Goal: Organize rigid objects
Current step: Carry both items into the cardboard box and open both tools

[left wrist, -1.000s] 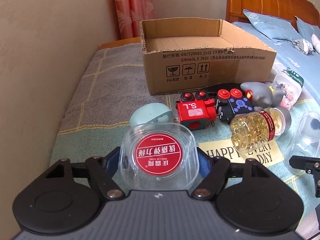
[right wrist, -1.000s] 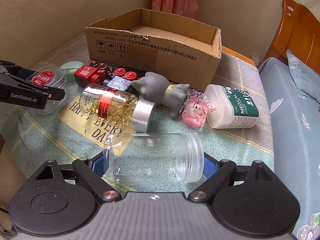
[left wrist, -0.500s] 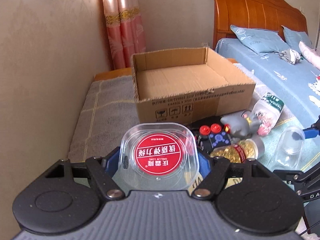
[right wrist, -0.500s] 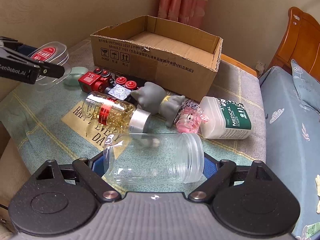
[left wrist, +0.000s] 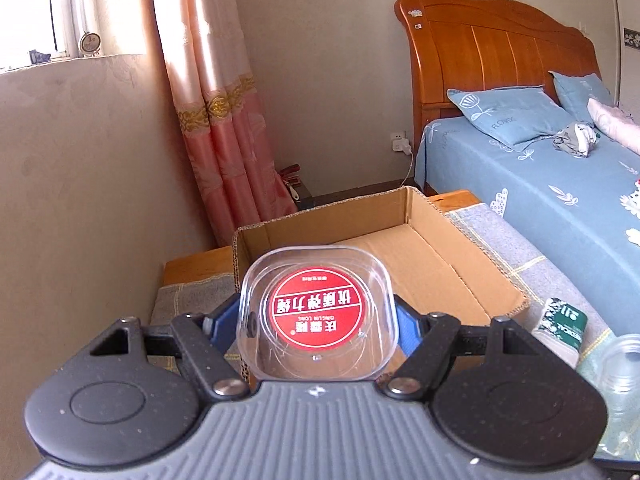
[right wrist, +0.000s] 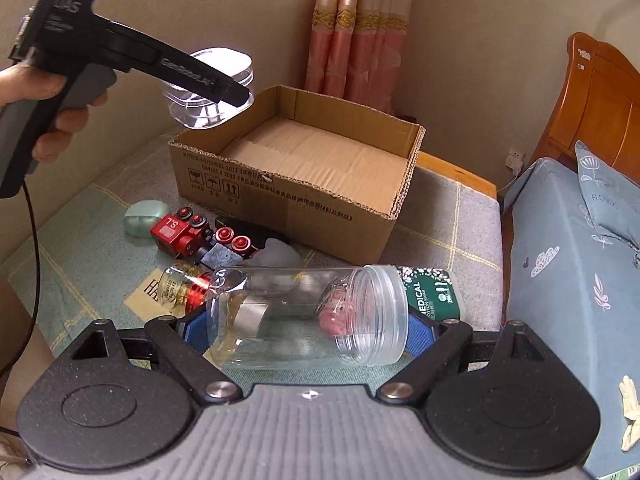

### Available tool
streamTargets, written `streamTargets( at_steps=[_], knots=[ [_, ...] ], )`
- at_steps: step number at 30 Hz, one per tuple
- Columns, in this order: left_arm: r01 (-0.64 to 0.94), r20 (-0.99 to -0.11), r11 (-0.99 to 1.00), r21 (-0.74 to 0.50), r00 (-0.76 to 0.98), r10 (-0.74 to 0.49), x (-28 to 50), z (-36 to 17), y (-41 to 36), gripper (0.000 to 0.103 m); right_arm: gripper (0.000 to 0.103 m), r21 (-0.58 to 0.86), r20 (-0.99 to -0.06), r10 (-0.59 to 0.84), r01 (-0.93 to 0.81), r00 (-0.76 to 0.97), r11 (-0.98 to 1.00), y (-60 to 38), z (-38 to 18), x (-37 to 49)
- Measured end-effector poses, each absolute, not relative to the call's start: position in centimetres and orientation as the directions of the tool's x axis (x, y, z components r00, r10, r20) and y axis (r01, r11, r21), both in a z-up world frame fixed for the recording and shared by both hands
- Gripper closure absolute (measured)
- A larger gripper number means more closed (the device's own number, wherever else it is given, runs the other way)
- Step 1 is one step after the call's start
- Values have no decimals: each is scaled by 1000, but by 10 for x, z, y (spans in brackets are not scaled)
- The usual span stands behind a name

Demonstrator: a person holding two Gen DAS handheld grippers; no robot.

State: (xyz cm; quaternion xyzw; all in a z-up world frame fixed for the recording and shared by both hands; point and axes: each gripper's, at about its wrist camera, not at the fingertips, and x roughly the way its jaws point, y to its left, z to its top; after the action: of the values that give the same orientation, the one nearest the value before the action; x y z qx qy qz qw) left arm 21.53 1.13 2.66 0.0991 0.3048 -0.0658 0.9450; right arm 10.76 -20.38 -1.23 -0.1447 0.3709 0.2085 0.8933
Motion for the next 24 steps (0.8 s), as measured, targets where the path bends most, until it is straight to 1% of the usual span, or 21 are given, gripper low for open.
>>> streamTargets(
  at_steps=[1,3,4,5,7,11,16,24],
  knots=[
    [186,-591,971,150,804,-63,221,24,11,28,10,-108,-721,263,-479,641,871,-204,-11,108],
    [197,-596,971,135,799,-79,231,18,12,23,10,-112,-718,259,-475,646,873,-204,-8,110],
    [199,-599,972,129,796,-84,234,15,13,11,10,-112,-718,258,-474,646,873,-205,-7,111],
    [182,-595,974,133,801,-68,235,12,15,4,10,-113,-718,257,-474,647,873,-205,-6,111],
    [161,-592,977,143,805,-46,232,7,17,4,10,-116,-716,255,-471,650,875,-205,-4,113],
    [163,-611,984,70,787,-87,214,3,30,3,10,-111,-712,261,-471,653,875,-205,1,118],
    [132,-605,991,34,792,-84,183,1,41,3,10,-97,-701,280,-477,656,874,-201,9,135],
    [18,-602,1000,23,799,-1,145,-5,64,3,10,-58,-704,312,-489,638,870,-184,27,191]
  ],
)
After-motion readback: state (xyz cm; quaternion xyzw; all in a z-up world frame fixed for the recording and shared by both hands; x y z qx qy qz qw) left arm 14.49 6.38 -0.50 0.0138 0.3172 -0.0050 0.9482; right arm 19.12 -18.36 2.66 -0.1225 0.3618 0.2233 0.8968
